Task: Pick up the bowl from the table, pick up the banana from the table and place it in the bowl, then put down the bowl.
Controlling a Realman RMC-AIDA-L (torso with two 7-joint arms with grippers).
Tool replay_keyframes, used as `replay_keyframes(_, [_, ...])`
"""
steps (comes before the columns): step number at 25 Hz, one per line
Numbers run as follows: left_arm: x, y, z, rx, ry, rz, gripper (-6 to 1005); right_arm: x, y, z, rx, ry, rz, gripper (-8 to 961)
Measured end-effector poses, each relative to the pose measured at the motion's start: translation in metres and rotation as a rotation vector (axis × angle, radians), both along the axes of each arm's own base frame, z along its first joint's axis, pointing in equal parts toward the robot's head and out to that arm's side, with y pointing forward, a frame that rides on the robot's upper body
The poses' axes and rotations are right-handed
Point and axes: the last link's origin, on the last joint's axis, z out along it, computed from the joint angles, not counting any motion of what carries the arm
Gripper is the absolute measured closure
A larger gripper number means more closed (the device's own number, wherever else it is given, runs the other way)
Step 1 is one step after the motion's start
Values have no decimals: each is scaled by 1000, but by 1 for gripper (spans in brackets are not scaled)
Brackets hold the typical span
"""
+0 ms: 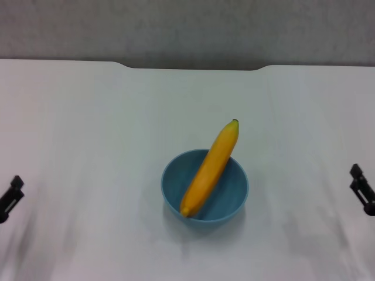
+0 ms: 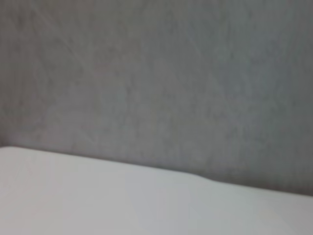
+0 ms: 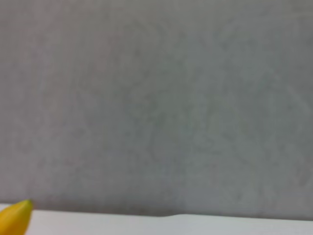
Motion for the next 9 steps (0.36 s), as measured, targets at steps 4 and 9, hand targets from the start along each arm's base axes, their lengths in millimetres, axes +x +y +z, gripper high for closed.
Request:
replay_keyframes(4, [1, -2, 10, 70, 8, -19, 106, 3, -2, 6, 39, 20, -12, 245])
replay_keyframes(9, [2, -4, 15, 107, 21, -33, 106, 6, -4, 14, 89, 70, -27, 245])
